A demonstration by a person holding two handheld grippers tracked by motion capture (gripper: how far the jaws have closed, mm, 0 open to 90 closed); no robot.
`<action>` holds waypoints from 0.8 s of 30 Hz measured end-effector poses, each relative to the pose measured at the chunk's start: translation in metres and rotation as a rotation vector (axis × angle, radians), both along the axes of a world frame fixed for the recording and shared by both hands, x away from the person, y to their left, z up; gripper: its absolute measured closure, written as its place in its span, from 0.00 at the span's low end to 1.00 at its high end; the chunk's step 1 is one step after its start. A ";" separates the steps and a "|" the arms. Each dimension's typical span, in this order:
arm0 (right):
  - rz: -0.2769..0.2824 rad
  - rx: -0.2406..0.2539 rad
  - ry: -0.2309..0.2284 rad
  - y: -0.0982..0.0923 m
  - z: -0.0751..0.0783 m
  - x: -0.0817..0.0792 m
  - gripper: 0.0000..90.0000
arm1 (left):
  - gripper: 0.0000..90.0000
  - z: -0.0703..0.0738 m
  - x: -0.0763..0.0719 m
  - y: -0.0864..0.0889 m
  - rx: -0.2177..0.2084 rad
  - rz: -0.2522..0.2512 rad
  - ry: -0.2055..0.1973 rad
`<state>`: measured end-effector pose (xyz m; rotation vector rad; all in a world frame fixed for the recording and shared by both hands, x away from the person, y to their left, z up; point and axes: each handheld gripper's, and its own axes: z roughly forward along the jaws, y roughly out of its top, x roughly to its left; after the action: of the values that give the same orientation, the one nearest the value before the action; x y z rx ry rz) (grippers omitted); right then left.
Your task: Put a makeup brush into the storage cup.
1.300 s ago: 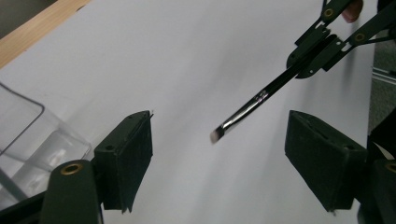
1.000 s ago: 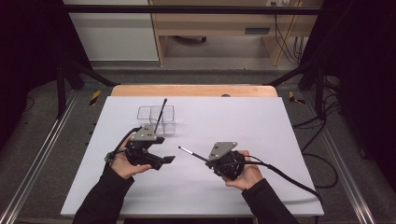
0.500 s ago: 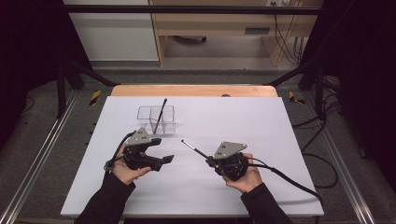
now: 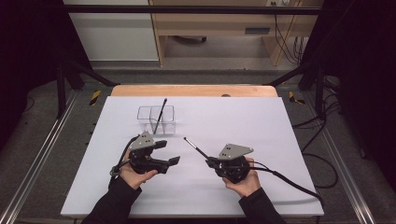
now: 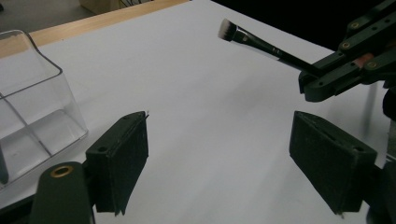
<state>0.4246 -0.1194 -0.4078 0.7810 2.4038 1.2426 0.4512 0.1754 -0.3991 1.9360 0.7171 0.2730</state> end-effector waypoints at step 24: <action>-0.022 0.060 -0.010 0.002 -0.007 -0.002 0.93 | 0.22 -0.005 -0.006 -0.021 -0.144 0.028 0.014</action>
<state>0.4226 -0.1175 -0.4152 0.8146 2.3531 1.3122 0.4453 0.1544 -0.4043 1.7941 0.7531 0.2186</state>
